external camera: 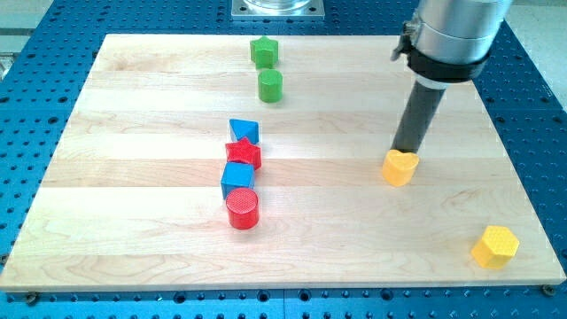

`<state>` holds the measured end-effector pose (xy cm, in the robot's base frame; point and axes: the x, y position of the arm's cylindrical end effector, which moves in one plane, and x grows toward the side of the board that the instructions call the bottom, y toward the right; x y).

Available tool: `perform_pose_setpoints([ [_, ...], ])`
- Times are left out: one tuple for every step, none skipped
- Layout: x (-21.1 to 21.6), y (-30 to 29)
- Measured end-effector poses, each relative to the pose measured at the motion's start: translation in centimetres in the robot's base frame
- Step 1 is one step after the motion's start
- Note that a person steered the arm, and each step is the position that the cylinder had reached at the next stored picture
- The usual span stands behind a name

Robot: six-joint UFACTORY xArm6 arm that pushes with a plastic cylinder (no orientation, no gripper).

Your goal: Move the yellow heart diagonally to the top left side of the hexagon

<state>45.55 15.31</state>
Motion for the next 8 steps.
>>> perform_pose_setpoints([
  [1.2, -1.4],
  [3.9, 0.5],
  [5.5, 1.7],
  [2.4, -2.1],
  [6.9, -0.8],
  [8.0, 4.2],
  [7.4, 4.5],
  [6.9, 4.0],
])
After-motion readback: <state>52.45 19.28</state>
